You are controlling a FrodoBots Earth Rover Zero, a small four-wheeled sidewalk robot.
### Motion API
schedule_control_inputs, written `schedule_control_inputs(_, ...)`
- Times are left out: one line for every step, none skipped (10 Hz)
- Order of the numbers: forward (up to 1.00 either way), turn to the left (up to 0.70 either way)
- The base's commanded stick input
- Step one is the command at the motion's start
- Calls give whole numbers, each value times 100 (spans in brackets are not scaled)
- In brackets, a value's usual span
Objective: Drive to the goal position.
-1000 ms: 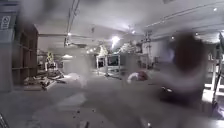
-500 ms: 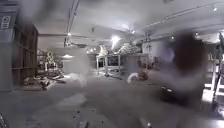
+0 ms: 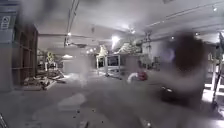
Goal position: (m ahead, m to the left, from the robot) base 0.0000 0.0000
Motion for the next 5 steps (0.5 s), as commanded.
schedule_control_inputs(0,-45)
schedule_control_inputs(0,-45)
schedule_control_inputs(0,-45)
schedule_control_inputs(0,-45)
schedule_control_inputs(0,-45)
